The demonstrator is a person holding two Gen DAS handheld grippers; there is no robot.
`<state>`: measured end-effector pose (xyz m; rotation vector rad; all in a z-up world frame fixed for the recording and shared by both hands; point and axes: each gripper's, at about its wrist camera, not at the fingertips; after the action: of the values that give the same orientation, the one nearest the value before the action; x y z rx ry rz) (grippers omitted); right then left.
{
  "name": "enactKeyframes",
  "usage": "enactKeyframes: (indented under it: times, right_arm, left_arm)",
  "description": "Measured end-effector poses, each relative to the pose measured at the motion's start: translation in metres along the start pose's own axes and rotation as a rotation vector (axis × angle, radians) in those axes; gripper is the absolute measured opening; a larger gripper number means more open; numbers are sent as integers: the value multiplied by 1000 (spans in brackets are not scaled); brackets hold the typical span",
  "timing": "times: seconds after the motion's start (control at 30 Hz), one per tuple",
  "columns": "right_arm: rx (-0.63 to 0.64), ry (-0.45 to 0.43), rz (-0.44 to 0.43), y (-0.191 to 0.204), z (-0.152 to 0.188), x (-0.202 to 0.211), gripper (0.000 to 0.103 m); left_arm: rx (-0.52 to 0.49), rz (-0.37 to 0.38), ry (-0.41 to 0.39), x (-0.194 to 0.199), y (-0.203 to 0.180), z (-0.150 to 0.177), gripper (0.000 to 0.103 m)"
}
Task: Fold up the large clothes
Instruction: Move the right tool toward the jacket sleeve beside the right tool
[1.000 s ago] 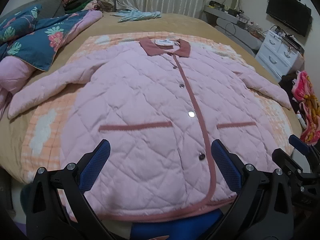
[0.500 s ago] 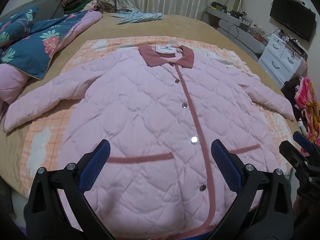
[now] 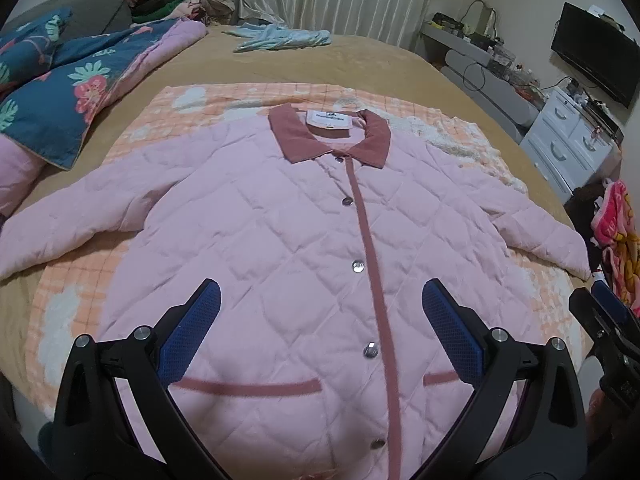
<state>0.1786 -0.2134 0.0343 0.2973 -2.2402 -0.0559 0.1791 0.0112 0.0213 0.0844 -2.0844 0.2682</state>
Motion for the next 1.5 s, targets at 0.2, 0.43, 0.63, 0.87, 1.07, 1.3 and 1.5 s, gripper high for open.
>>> enactKeyframes:
  times: [0.2, 0.43, 0.63, 0.87, 1.07, 1.3, 1.5]
  right_arm:
    - [-33, -27, 30, -21, -18, -9, 99]
    - [-97, -33, 73, -57, -34, -29, 99]
    - [-146, -24, 127, -91, -43, -50, 99]
    - [-218, -3, 174, -134, -47, -71, 99]
    - [-277, 18, 223, -173, -46, -87, 99]
    - [-379, 22, 268, -226, -44, -101, 99]
    - [-468, 51, 322, -277, -41, -118, 99]
  left_arm:
    - [-10, 7, 17, -16, -14, -20, 94]
    - [-31, 13, 27, -35, -32, -41, 95]
    - [-38, 11, 33, -54, -45, -61, 95]
    - [-60, -13, 61, -83, -56, -75, 95]
    - [-67, -13, 84, -107, -61, -85, 95]
    - [-84, 41, 124, -137, -72, -95, 95]
    - [-80, -5, 145, -161, -80, -100, 95]
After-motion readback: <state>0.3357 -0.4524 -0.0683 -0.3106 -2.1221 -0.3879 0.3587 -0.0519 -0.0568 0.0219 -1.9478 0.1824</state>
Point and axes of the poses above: each gripper's, at about its wrist camera, not at the fingertips, and x roughly against the way its jaws point, y to its left, z to its underside, and after that the axes turned 9 degrees about y, right-handed
